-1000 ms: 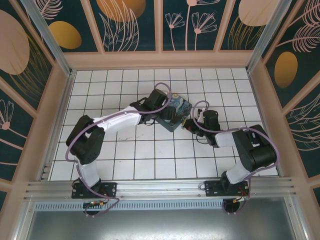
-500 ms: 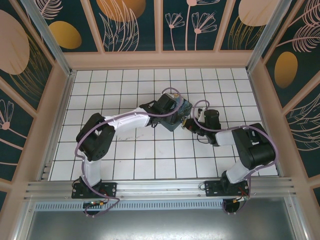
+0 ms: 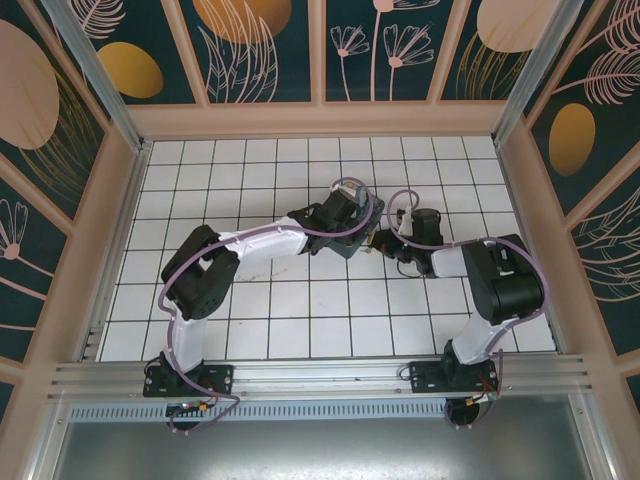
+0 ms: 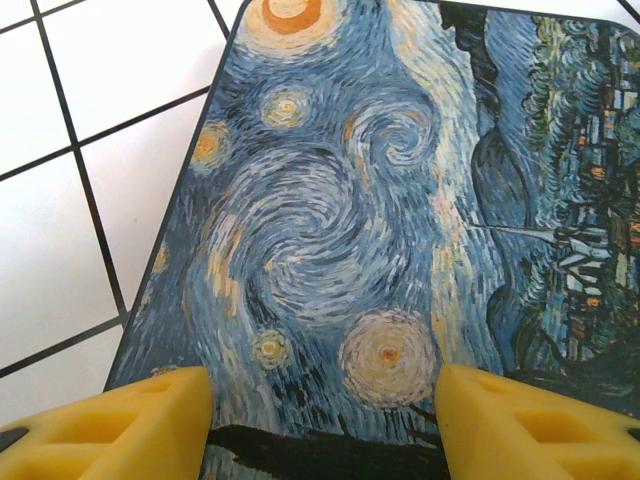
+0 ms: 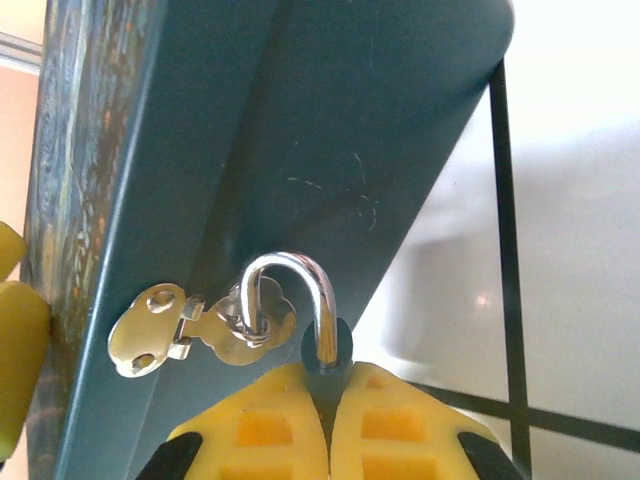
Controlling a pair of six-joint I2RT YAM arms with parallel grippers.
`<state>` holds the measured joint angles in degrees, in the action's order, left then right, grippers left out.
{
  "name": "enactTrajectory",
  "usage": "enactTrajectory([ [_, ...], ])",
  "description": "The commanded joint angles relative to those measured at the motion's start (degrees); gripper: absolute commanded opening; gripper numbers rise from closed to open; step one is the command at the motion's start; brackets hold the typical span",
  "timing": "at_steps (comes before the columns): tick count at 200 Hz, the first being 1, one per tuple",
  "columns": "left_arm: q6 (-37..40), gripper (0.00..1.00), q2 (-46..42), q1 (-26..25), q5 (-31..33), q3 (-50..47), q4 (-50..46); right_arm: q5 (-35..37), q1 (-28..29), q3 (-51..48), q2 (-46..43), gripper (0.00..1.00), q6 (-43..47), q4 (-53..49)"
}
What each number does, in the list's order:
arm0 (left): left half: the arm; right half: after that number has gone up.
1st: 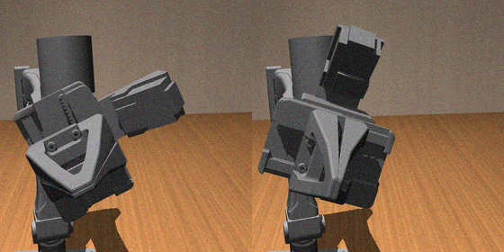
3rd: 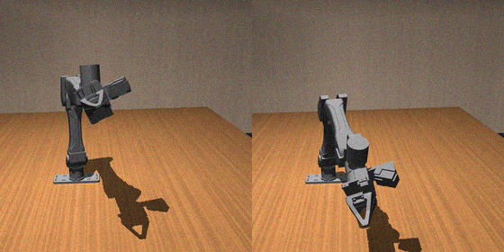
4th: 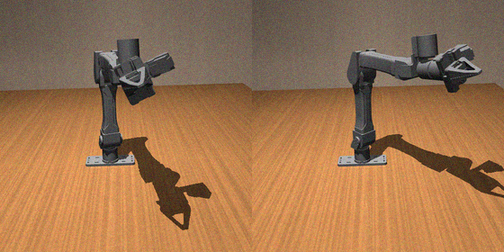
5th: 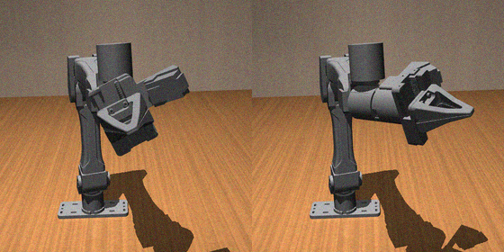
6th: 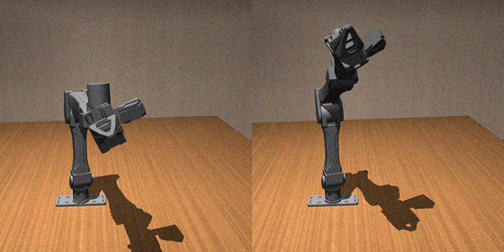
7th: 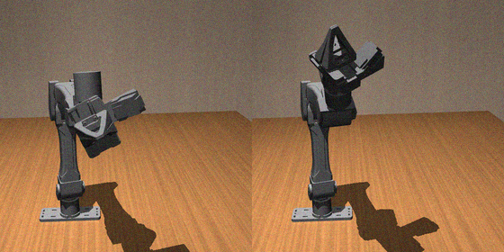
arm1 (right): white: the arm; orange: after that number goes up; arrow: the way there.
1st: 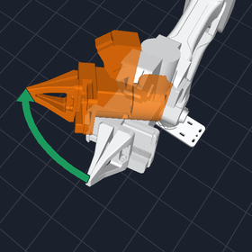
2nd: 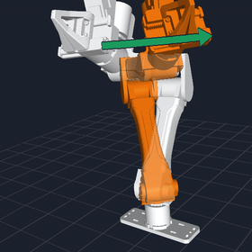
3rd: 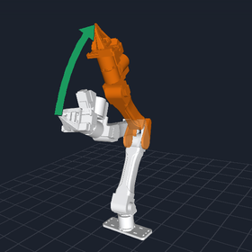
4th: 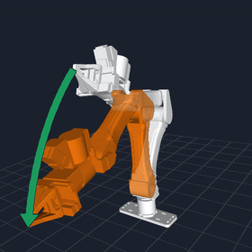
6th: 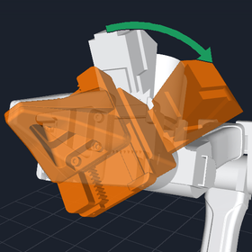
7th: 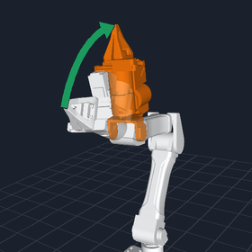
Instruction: Unlock a padlock with a key
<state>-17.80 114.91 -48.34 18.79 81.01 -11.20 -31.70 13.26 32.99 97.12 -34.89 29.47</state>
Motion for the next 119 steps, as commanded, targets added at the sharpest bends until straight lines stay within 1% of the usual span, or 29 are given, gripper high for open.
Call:
enactTrajectory([
  [1, 3.4, 0.6, 6.7, 1.0, 2.1, -4.0, -14.4, -2.6, -3.0, 1.9, 2.1, 0.0, -3.8, 4.4],
  [21, 3.1, 0.59, 7.5, 0.9, 1.7, -4.1, -14.4, -6.2, -4.8, 3.1, 4.6, 0.0, -10.1, 12.0],
  [31, 3.0, 0.59, 7.7, 0.9, 1.4, -4.2, -14.3, -7.3, -4.9, 4.7, 5.9, 0.0, -11.6, 13.1],
  [49, 3.0, 0.59, 8.1, 0.9, 1.0, -4.2, -14.2, -7.4, -4.5, 7.9, 7.4, 0.0, -11.3, 10.7],
  [82, 2.9, 0.58, 8.2, 0.9, 0.7, -4.5, -14.0, -4.4, -4.3, 12.1, 8.4, 0.0, -6.1, 1.0],
  [100, 2.8, 0.58, 8.1, 0.9, 0.3, -4.9, -13.8, -3.2, -4.8, 12.3, 8.4, 0.0, -4.7, -0.8],
  [119, 2.5, 0.59, 7.9, 0.9, 0.3, -4.9, -13.7, -2.5, -5.2, 10.0, 6.8, 0.0, -5.4, 0.5],
])
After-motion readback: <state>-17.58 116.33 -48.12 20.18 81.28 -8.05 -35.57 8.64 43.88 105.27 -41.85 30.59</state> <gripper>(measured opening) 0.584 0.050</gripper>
